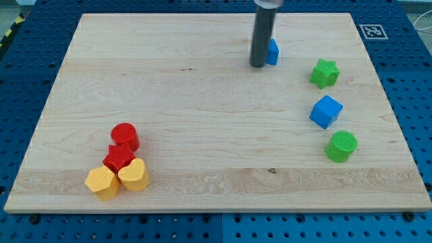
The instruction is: Point your arm at yellow hexagon
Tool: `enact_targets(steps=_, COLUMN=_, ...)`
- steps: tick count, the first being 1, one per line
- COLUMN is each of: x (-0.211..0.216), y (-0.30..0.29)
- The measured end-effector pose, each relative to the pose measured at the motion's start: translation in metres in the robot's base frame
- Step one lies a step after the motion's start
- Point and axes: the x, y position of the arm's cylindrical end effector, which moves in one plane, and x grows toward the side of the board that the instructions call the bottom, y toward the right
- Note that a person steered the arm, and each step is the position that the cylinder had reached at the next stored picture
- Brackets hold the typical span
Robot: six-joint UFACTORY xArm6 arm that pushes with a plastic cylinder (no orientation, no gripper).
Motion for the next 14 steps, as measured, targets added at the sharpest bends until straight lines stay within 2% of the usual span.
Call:
enact_targets(steps=1, x=-0.014, y=0.006)
enact_targets(steps=2, x=-0.015, y=0.051)
enact_targets(steps=3, x=-0.025, y=0.062)
enact_targets(steps=6, x=0.02, y=-0.109)
enact_targets(steps=7, x=0.042, y=-0.152)
enact_targets(steps=9, x=0.112, y=-0.218)
enact_targets(steps=10, x=0.142, y=-0.291)
enact_targets(steps=11, x=0.172, y=-0.324)
enact_targets(steps=13, x=0.275, y=-0.316)
enact_targets(steps=14, x=0.279, y=-0.311)
